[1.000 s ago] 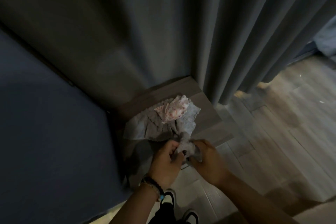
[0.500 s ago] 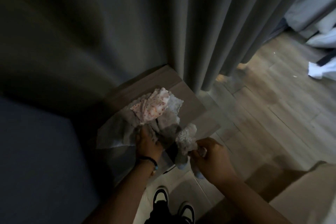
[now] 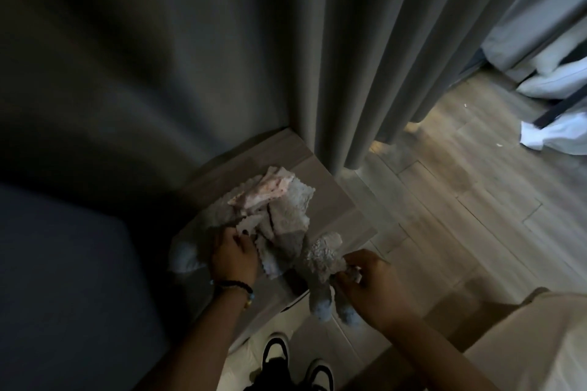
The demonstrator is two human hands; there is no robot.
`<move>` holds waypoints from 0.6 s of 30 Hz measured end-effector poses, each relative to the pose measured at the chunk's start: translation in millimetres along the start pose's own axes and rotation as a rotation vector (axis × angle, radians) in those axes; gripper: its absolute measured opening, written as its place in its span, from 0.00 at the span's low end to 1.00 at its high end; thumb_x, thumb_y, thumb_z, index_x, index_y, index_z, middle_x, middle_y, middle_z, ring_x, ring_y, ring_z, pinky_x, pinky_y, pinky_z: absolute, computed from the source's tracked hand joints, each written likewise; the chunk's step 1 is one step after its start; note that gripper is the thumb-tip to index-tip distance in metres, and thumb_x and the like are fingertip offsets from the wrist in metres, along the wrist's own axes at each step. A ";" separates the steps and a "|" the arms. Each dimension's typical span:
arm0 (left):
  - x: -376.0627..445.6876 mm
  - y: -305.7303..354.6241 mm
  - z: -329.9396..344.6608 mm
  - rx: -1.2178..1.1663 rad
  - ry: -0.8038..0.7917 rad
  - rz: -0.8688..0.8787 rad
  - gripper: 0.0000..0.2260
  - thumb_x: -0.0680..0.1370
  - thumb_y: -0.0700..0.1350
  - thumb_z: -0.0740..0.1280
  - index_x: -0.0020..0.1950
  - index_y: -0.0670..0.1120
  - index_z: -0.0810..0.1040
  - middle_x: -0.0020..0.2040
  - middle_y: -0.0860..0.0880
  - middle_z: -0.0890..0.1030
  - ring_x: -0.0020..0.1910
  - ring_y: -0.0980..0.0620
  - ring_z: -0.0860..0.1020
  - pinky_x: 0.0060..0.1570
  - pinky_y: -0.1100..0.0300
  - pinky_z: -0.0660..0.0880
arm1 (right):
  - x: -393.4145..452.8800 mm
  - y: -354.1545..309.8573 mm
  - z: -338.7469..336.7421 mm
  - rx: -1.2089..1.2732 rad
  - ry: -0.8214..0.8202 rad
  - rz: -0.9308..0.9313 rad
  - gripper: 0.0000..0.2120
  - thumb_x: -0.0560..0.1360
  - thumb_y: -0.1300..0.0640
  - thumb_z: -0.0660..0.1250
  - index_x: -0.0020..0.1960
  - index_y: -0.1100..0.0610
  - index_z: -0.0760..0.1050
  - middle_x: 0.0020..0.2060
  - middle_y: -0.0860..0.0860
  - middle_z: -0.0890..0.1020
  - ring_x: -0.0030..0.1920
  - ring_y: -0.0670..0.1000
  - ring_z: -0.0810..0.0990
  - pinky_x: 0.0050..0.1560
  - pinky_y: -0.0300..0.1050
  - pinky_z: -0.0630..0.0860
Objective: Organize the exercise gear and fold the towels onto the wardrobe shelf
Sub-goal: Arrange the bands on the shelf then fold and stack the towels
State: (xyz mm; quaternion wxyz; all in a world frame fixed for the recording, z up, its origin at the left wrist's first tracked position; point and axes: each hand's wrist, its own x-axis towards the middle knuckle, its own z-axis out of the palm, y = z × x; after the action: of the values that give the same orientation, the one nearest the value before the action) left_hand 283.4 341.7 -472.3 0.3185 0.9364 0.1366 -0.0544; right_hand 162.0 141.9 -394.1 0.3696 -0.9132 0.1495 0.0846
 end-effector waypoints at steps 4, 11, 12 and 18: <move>-3.3 16.8 -39.7 -0.239 0.072 -0.028 0.07 0.80 0.42 0.61 0.49 0.38 0.74 0.47 0.39 0.79 0.47 0.41 0.77 0.44 0.57 0.66 | 4.4 -22.2 -17.0 0.002 0.032 -0.115 0.04 0.73 0.59 0.71 0.48 0.54 0.82 0.43 0.45 0.76 0.40 0.36 0.71 0.41 0.23 0.66; -3.6 63.0 -123.1 -0.383 0.322 0.010 0.09 0.79 0.39 0.62 0.57 0.38 0.75 0.54 0.38 0.79 0.53 0.40 0.77 0.50 0.54 0.71 | 23.8 -56.6 -44.7 -0.072 0.036 -0.252 0.03 0.71 0.62 0.70 0.44 0.56 0.82 0.42 0.48 0.79 0.42 0.46 0.76 0.38 0.24 0.66; -3.9 69.4 -133.2 -0.408 0.369 0.035 0.08 0.80 0.39 0.62 0.57 0.37 0.75 0.52 0.39 0.79 0.51 0.41 0.77 0.49 0.54 0.71 | 28.3 -60.0 -48.1 -0.078 0.022 -0.280 0.03 0.71 0.62 0.71 0.44 0.57 0.83 0.42 0.49 0.80 0.42 0.46 0.77 0.38 0.24 0.66; -36.5 122.0 -190.7 -0.515 0.576 0.125 0.05 0.79 0.36 0.63 0.54 0.37 0.74 0.44 0.49 0.76 0.45 0.51 0.74 0.41 0.67 0.68 | 49.1 -90.4 -81.4 -0.108 -0.062 -0.496 0.08 0.72 0.57 0.70 0.41 0.62 0.80 0.43 0.48 0.80 0.44 0.44 0.76 0.41 0.24 0.66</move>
State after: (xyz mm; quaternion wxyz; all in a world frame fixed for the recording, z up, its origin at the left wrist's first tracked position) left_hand 286.8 357.6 -243.6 0.4945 0.8093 0.1722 0.2662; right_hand 242.1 136.1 -290.4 0.3341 -0.9373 -0.0953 0.0270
